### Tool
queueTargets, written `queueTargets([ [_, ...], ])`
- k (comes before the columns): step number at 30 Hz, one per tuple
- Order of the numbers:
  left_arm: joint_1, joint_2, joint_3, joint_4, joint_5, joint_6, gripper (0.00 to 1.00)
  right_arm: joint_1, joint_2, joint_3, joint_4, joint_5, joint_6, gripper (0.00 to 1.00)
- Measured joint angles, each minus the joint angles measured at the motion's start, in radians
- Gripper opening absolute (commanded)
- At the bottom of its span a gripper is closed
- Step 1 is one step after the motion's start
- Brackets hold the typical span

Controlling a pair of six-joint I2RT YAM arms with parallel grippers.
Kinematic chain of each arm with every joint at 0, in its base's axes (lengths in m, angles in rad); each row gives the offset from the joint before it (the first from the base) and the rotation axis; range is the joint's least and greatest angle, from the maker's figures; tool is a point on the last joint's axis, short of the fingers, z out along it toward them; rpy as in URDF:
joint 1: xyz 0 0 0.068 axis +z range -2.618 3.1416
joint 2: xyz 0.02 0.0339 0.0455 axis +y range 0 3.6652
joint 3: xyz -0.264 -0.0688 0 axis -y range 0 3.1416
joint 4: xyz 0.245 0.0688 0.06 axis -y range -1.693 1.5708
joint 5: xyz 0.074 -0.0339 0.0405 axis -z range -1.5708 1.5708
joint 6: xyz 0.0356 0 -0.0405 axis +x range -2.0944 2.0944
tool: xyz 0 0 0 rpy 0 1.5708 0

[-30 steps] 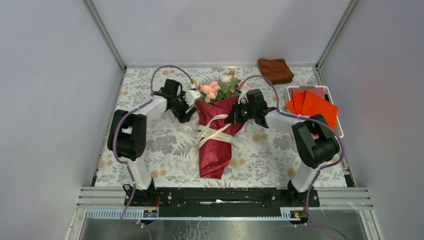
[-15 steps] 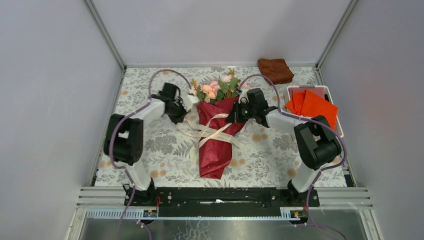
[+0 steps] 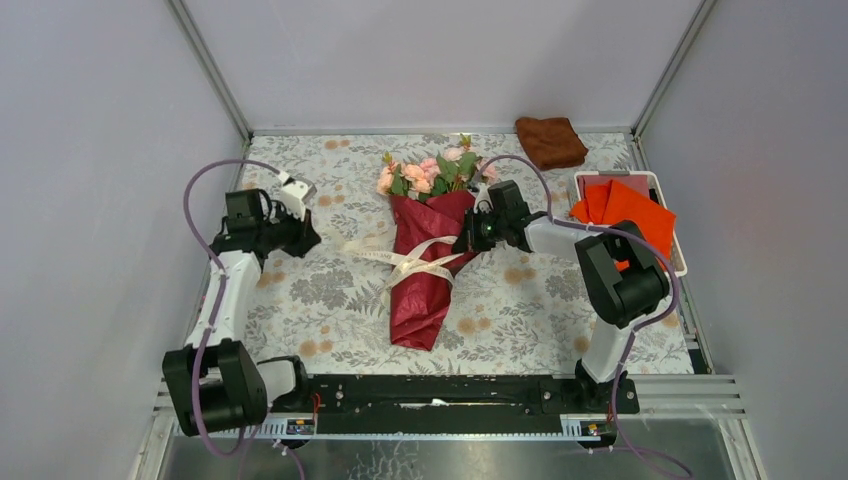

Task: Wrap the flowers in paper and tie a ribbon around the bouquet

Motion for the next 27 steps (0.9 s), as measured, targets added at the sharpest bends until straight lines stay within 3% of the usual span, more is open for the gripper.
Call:
queueTargets([
  [4, 0.011, 0.064, -0.082, -0.027, -0.116, -0.013, 0.09, 0.0, 0.005, 0.003, -0.009, -0.001, -0.005, 0.0],
  [9, 0.031, 0.125, -0.129, 0.0, -0.309, -0.016, 0.41, 0.0, 0.005, 0.034, -0.026, -0.012, -0.009, 0.0],
  [16, -0.01, 0.164, -0.118, -0.031, -0.371, 0.037, 0.45, 0.047, -0.035, 0.102, -0.048, -0.101, -0.015, 0.0],
  [19, -0.176, 0.139, -0.026, -0.066, -0.364, 0.058, 0.53, 0.082, -0.045, 0.166, -0.03, -0.133, 0.019, 0.0],
  [22, -0.44, 0.094, 0.061, -0.061, -0.308, 0.084, 0.66, 0.097, -0.044, 0.209, -0.011, -0.111, 0.07, 0.0],
  [27, -0.743, 0.11, 0.092, -0.026, -0.262, 0.151, 0.82, 0.082, 0.009, 0.213, 0.029, -0.05, 0.173, 0.0],
])
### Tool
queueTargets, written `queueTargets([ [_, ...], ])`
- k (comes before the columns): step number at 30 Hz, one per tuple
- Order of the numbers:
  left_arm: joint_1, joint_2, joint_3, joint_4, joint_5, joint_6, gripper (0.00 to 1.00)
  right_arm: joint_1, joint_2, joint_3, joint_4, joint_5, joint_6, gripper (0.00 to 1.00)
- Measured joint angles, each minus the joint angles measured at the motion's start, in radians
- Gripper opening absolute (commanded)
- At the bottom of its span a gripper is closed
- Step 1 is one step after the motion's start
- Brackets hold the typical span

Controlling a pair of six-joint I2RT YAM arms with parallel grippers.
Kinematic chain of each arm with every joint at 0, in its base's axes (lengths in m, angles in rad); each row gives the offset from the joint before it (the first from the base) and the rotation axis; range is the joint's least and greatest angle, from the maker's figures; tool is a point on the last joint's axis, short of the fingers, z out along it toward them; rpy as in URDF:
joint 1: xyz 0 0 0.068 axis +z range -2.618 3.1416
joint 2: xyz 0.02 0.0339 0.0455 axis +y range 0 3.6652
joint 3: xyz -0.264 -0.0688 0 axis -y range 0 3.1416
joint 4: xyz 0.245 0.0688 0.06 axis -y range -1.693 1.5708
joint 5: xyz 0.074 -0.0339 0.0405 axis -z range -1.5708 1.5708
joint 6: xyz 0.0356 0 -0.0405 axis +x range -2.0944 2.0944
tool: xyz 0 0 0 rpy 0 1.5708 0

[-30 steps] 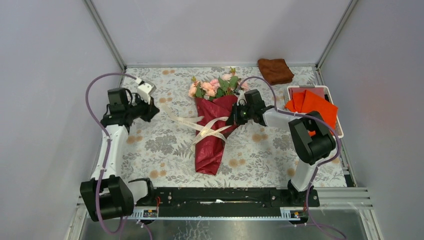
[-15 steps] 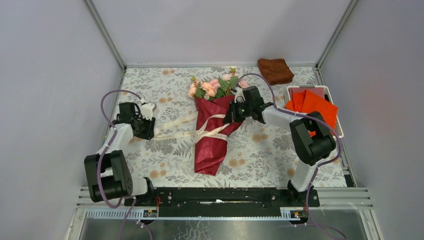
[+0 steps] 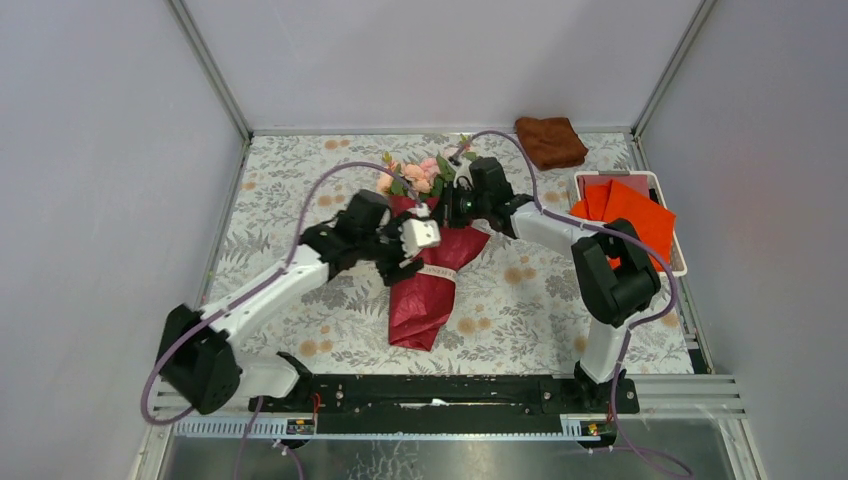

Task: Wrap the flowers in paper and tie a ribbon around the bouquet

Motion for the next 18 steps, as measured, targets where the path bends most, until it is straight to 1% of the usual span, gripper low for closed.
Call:
queueTargets([
  [1, -0.03, 0.026, -0.001, 0.013, -0.008, 0.014, 0.87, -0.004, 0.016, -0.006, 0.003, 0.007, 0.017, 0.0],
  [4, -0.102, 0.161, 0.0, 0.062, -0.07, 0.076, 0.89, -0.014, 0.053, -0.034, -0.002, 0.032, 0.04, 0.0],
  [8, -0.133, 0.302, 0.0, 0.108, -0.163, 0.139, 0.87, -0.019, 0.069, -0.06, -0.023, 0.052, 0.042, 0.0],
  [10, -0.135, 0.34, -0.001, 0.131, -0.201, 0.173, 0.81, -0.019, 0.069, -0.069, -0.027, 0.058, 0.039, 0.0],
  [11, -0.137, 0.348, -0.002, 0.143, -0.218, 0.186, 0.72, -0.02, 0.069, -0.074, -0.028, 0.058, 0.035, 0.0],
  [13, -0.139, 0.352, -0.011, 0.172, -0.246, 0.206, 0.46, -0.02, 0.069, -0.084, -0.033, 0.058, 0.026, 0.0],
  [15, -0.14, 0.351, -0.016, 0.195, -0.265, 0.211, 0.24, -0.02, 0.069, -0.094, -0.038, 0.055, 0.013, 0.0],
  [16, -0.14, 0.351, -0.018, 0.206, -0.271, 0.213, 0.15, -0.021, 0.069, -0.098, -0.043, 0.05, 0.006, 0.0],
  [18, -0.141, 0.344, -0.023, 0.22, -0.278, 0.21, 0.01, -0.021, 0.069, -0.106, -0.056, 0.035, -0.009, 0.0],
])
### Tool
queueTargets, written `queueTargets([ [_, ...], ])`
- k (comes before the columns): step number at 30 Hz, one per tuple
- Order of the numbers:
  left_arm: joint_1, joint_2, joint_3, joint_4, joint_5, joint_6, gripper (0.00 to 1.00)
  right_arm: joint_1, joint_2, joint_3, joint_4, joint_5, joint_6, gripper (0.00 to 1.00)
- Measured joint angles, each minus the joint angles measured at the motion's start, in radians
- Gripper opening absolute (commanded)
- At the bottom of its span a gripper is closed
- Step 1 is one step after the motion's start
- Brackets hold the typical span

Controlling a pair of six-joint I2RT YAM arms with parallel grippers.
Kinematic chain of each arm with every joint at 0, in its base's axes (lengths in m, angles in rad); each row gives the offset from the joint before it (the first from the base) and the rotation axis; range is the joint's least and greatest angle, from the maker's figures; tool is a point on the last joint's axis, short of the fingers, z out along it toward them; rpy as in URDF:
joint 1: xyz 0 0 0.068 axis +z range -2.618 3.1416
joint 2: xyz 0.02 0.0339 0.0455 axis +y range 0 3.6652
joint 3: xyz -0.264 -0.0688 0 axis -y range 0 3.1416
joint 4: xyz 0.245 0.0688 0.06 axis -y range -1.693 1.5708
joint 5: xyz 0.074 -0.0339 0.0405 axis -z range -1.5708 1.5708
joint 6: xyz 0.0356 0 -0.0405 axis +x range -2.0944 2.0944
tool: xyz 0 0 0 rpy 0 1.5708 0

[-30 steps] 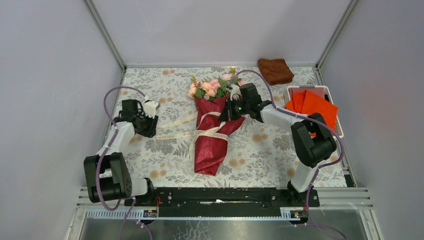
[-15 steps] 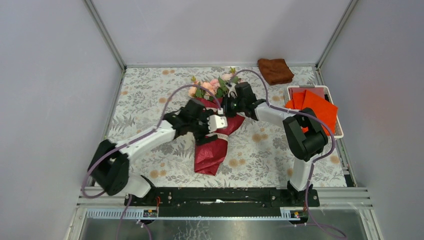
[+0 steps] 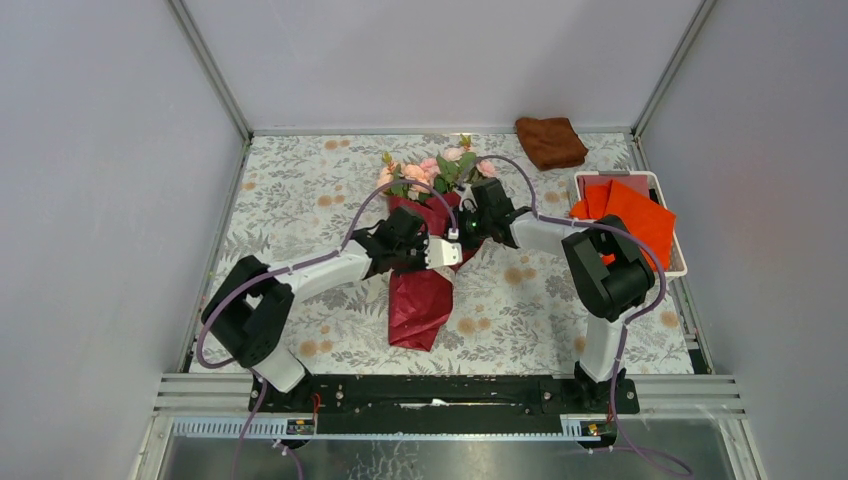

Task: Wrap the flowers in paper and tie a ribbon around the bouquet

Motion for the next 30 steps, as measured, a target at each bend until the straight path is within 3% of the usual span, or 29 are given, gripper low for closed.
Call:
queueTargets([
  [4, 0.0, -0.042, -0.001, 0.003, 0.011, -0.022, 0.0, -0.001, 0.0, -0.02, -0.021, -0.077, -0.04, 0.0],
  [6, 0.0, -0.069, 0.007, -0.007, 0.029, -0.04, 0.0, 0.001, 0.0, -0.024, -0.042, -0.122, -0.071, 0.05],
  [15, -0.005, -0.103, 0.08, -0.047, 0.124, -0.141, 0.0, 0.011, -0.031, -0.025, -0.24, -0.251, -0.29, 0.44],
  [20, -0.005, -0.097, 0.081, -0.065, 0.137, -0.175, 0.0, 0.0, -0.101, -0.016, -0.339, -0.227, -0.36, 0.55],
  [23, -0.005, -0.089, 0.085, -0.066, 0.143, -0.193, 0.0, -0.021, -0.131, 0.006, -0.383, -0.188, -0.378, 0.56],
  [30, -0.005, -0.084, 0.102, -0.068, 0.162, -0.232, 0.0, -0.053, -0.206, 0.018, -0.425, -0.042, -0.388, 0.47],
])
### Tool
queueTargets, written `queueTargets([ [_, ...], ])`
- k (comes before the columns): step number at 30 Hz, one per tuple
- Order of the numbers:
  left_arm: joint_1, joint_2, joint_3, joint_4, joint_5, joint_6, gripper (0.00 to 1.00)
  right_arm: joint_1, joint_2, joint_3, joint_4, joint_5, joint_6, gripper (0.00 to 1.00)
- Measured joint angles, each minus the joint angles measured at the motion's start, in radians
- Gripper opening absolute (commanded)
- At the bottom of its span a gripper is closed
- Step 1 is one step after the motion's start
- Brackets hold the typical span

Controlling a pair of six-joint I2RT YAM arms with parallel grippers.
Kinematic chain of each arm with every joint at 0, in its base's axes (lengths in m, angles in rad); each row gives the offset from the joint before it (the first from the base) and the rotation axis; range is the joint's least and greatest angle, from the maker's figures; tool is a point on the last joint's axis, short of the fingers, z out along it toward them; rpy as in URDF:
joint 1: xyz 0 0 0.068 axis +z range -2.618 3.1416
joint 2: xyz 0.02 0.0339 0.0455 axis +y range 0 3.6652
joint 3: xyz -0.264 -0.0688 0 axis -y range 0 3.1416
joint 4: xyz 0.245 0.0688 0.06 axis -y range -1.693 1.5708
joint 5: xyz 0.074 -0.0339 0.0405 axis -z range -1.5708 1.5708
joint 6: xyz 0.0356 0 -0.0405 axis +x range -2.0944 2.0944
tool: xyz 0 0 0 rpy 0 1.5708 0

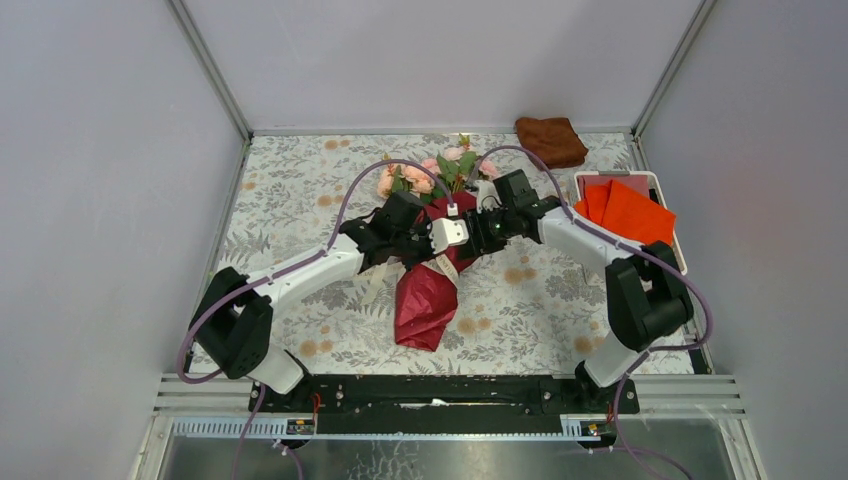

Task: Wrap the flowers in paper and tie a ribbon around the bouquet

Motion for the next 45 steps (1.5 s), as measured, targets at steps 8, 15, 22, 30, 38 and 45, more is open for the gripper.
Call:
queueTargets([
  [8, 0.0, 0.0, 0.0, 0.0, 0.014, -0.032, 0.0, 0.0, -0.02, -0.028, 0.083, 0.009, 0.065, 0.45],
  [15, 0.0, 0.0, 0.0, 0.0, 0.019, -0.045, 0.0, 0.015, 0.261, 0.137, 0.102, -0.034, 0.059, 0.21],
  [22, 0.0, 0.0, 0.0, 0.0, 0.026, -0.053, 0.0, 0.107, 0.299, 0.126, 0.122, -0.201, 0.029, 0.06],
  [30, 0.0, 0.0, 0.0, 0.0, 0.039, -0.056, 0.0, 0.11, 0.292, 0.072, 0.019, -0.34, -0.077, 0.23],
  [38, 0.0, 0.021, 0.0, 0.002, 0.038, -0.056, 0.0, 0.026, 0.177, 0.072, 0.006, -0.19, -0.009, 0.4],
  [45, 0.0, 0.066, 0.0, 0.003, 0.031, -0.06, 0.0, -0.004, -0.026, -0.029, 0.099, 0.135, 0.122, 0.34],
])
